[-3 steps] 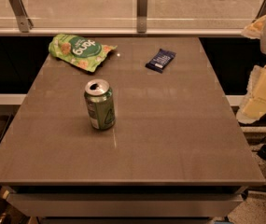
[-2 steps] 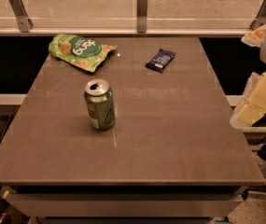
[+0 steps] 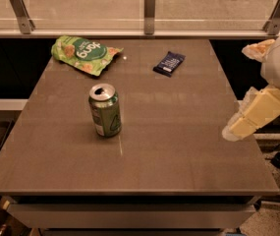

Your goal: Knock green can over

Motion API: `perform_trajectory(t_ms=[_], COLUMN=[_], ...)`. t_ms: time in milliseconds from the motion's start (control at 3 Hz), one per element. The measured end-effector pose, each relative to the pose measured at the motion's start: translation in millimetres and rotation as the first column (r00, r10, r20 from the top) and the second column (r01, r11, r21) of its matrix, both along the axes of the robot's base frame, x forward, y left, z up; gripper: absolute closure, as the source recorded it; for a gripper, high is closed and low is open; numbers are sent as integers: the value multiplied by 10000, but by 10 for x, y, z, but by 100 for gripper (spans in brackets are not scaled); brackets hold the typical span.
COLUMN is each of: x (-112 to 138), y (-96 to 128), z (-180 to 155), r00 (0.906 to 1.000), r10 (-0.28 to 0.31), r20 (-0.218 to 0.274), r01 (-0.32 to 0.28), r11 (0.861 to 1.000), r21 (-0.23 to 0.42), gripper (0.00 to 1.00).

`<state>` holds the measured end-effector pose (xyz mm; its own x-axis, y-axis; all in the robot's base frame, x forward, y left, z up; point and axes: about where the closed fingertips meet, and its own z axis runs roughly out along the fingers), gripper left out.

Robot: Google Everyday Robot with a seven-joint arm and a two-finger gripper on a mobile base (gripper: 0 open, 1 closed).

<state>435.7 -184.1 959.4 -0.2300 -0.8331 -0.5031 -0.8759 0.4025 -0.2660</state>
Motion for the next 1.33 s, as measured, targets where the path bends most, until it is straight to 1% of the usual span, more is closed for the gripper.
perform_trajectory(t_ms=[333, 667, 1000, 1333], x=[97, 214, 201, 199], y=[125, 281, 322, 319], z=[-112, -210, -168, -166], r00=[9987, 9938, 9925, 9926], r10=[424, 898, 983, 979], r20=[271, 651, 727, 724], r01=[-449, -1019, -1124, -1118], r11=[9941, 9711, 9679, 9683], r21=[991, 2157, 2248, 2234], gripper=[0, 0, 0, 0])
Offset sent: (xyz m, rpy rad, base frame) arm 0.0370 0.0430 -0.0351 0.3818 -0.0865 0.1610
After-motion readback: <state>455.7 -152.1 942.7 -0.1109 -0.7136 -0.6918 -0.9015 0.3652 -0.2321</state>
